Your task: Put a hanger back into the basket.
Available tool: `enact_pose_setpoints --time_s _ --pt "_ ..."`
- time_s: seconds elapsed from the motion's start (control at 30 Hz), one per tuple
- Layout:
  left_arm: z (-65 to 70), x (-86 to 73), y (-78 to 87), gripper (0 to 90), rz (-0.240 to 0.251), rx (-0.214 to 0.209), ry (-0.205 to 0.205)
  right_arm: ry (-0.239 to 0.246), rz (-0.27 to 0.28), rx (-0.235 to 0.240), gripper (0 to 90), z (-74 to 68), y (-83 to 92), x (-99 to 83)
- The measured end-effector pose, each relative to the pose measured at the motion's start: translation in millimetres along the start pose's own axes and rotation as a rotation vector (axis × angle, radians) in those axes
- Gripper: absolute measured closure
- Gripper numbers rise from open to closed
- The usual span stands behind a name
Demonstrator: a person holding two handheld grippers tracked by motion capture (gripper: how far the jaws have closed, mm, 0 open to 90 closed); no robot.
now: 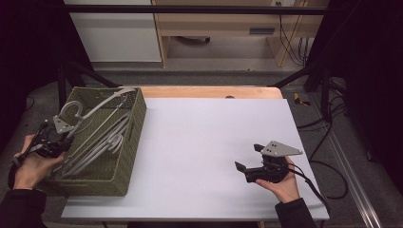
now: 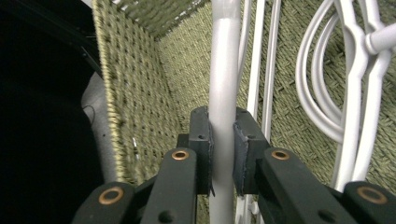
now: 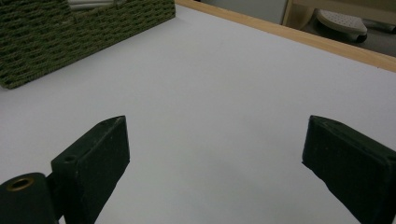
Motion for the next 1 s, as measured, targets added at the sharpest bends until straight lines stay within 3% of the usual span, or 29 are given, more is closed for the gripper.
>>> enact_pose_setpoints --time_s 0.23,0.33,0.4,0.47,0.6,0.73,0.83,1.0 --pt "9.5 0.9 -7.6 79.8 -0.021 0.005 -0.045 -0.001 -0.005 -0.002 7.9 0.1 -0.9 -0.5" --pt "17.7 3.3 -14.7 79.7 -0.051 0.017 -0.082 -0.001 -0.003 0.000 7.9 0.2 -0.2 -0.3" --pt "21.3 4.3 -19.1 79.5 -0.061 0.016 -0.086 -0.001 -0.002 -0.001 8.0 0.3 0.5 -0.1" --pt "21.7 3.6 -20.6 79.2 -0.060 -0.002 -0.073 -0.001 -0.001 -0.002 8.0 0.3 0.7 0.0" --pt "20.6 -0.1 -19.4 76.6 -0.039 -0.078 -0.023 0.002 -0.003 -0.001 8.0 0.1 0.0 -0.2" --pt "21.9 -1.8 -16.0 65.5 -0.018 -0.109 0.006 -0.002 0.002 -0.005 8.0 0.4 1.1 0.3" --pt "22.3 -1.1 -8.0 58.3 0.026 -0.160 0.045 -0.002 0.003 -0.006 8.0 0.7 1.5 0.5" --pt "23.2 3.0 10.9 52.1 0.139 -0.198 0.073 -0.003 0.005 -0.004 8.0 0.9 2.0 0.7"
Point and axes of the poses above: each handheld gripper's, and its own axes: y roughly backward along the jaws, x roughly out of its top, z roughly to its right, the point moved 1 cm from there along -y, roughly forward along the jaws, and after that the axes turned 4 degrees about z, right-handed, at the moved point
